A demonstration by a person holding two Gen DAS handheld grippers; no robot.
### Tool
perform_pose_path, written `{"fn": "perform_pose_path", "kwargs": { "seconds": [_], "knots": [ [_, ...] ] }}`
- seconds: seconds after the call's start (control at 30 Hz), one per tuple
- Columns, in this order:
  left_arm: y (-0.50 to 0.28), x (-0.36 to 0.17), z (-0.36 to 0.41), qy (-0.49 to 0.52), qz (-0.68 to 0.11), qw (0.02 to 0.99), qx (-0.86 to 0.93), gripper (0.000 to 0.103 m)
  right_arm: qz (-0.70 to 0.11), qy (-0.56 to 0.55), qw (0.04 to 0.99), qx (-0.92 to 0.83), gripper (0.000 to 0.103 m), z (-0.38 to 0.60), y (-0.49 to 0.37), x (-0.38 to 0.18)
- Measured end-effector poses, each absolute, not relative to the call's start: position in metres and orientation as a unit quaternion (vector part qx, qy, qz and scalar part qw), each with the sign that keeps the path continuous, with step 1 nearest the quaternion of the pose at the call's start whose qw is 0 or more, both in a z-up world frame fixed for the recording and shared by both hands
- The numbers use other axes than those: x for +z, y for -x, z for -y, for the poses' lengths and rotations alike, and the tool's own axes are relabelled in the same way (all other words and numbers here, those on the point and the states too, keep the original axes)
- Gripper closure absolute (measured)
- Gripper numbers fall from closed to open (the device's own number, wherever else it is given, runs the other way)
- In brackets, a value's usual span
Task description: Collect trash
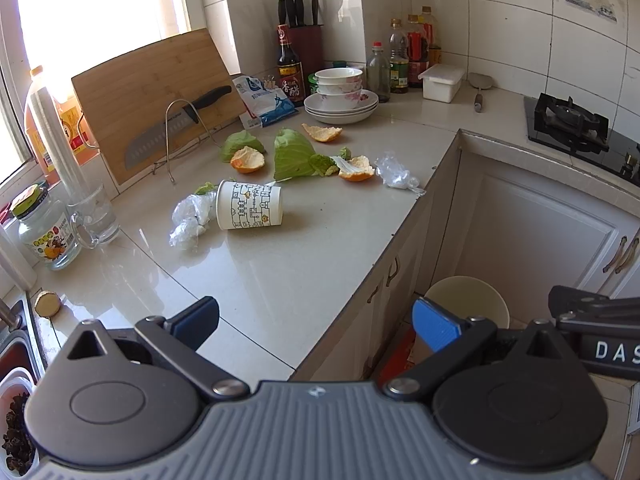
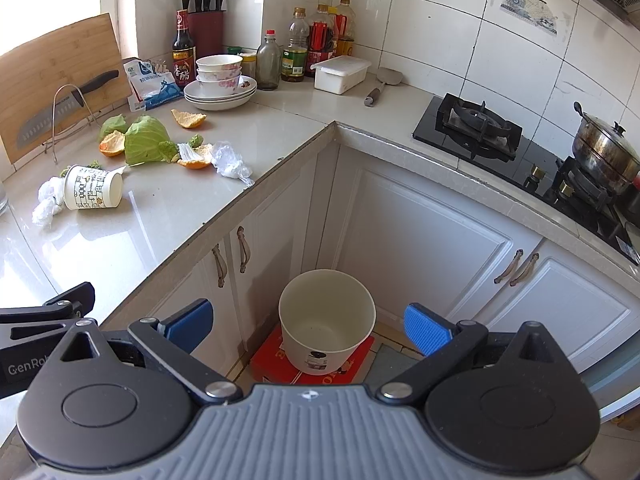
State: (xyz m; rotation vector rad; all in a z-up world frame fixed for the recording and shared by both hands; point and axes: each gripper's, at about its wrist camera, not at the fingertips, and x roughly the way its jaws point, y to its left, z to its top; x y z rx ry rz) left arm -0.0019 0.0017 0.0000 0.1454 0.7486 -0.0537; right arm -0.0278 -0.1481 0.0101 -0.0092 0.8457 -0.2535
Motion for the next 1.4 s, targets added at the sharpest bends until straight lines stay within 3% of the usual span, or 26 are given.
{"fn": "perform_pose_path", "kwargs": {
  "seconds": [1.4],
  "knots": [
    [-0.0011, 0.0022, -0.0061, -0.07, -0.362, 0.929, -0.019, 0.001, -0.406, 0.005, 0.907, -0.115, 0.0, 0.1467, 0.0221, 0.01]
  ]
}}
